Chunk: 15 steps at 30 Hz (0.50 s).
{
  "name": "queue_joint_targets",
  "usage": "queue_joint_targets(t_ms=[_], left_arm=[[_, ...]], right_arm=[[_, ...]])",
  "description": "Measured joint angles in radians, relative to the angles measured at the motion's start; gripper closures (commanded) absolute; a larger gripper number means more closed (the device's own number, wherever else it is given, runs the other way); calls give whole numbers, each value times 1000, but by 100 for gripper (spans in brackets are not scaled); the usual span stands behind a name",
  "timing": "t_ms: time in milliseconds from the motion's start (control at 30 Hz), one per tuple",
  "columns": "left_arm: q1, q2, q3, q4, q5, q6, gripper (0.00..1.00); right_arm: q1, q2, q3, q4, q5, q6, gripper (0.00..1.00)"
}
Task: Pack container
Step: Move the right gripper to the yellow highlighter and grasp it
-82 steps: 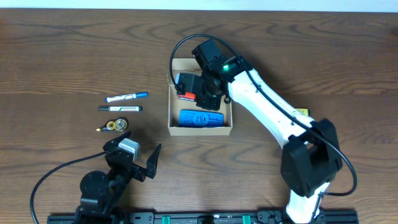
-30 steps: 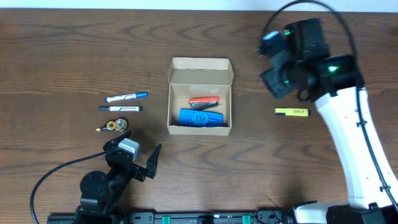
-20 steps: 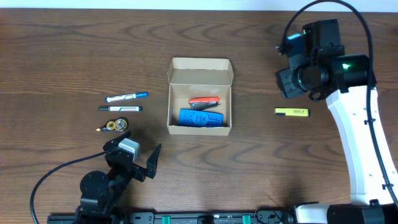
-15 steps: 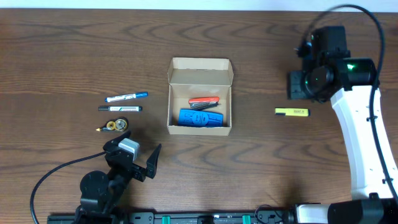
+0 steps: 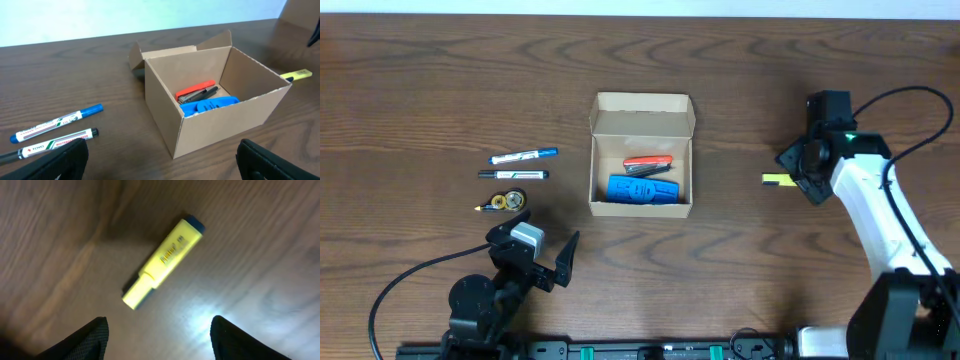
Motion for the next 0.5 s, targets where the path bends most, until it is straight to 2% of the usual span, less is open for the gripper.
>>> queue_joint_targets(t_ms=[267, 500], left_arm=[[0, 0, 0, 0, 0, 0, 4], [0, 0, 0, 1, 0, 0, 5]], right_arm=[[-62, 242, 4, 16, -78, 109, 34], [-114, 273, 25, 76, -136, 152, 42]])
